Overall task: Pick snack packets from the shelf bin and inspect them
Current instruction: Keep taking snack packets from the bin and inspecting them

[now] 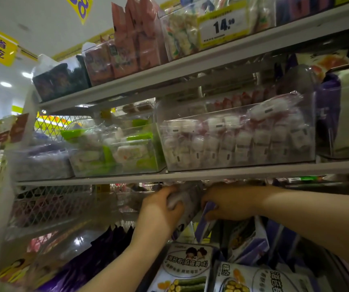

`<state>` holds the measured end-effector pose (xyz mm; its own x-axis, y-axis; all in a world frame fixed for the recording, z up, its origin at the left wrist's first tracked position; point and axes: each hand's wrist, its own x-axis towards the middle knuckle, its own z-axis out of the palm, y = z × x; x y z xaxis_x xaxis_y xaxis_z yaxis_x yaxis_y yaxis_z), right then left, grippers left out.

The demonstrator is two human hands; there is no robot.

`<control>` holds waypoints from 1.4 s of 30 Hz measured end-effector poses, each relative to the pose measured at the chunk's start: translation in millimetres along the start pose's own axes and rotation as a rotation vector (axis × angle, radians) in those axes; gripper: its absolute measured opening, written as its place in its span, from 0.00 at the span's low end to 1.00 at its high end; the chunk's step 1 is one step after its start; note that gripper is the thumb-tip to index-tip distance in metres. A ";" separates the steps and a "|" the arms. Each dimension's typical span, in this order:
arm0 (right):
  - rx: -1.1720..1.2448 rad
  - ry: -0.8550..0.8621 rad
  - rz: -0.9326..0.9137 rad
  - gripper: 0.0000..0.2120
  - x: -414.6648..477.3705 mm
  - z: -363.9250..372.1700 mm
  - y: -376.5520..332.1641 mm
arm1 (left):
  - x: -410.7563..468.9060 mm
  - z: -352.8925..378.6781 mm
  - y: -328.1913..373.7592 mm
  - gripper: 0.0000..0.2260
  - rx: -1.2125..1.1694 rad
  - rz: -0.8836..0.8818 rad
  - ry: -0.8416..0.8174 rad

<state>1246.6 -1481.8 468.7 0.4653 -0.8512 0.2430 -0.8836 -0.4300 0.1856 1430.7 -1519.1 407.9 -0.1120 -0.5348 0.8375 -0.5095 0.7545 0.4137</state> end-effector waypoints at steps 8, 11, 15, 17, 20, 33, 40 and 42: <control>-0.084 -0.158 0.021 0.14 14.2 11.3 -8.8 | -18.7 -15.0 7.0 0.15 0.080 0.094 0.092; -0.123 -0.329 0.061 0.18 23.6 16.0 -14.1 | -25.6 -16.5 11.0 0.15 0.054 0.108 0.094; -0.070 -0.413 0.118 0.21 30.9 17.6 -18.1 | -30.2 -16.6 11.4 0.14 0.044 0.135 0.068; -0.064 -0.396 0.104 0.21 25.2 15.6 -17.9 | -31.6 -17.8 11.6 0.14 0.042 0.155 0.068; -0.072 -0.319 0.086 0.18 6.9 4.8 -15.9 | -34.3 -20.5 13.4 0.14 0.055 0.187 0.059; 0.184 0.244 0.154 0.12 -81.9 -16.4 -45.9 | -72.1 -64.7 69.6 0.14 0.218 0.311 0.116; 0.814 0.662 0.105 0.17 -103.4 13.6 -106.1 | -128.0 -112.9 87.3 0.19 -0.073 0.173 0.246; 1.000 0.686 0.032 0.20 -102.2 27.3 -131.7 | -150.3 -126.6 85.0 0.21 -0.179 0.089 0.256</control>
<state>1313.9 -1346.4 393.5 0.1067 -0.6594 0.7442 -0.4051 -0.7124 -0.5731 1512.2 -1326.4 362.4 0.0802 -0.3678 0.9264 -0.3467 0.8611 0.3719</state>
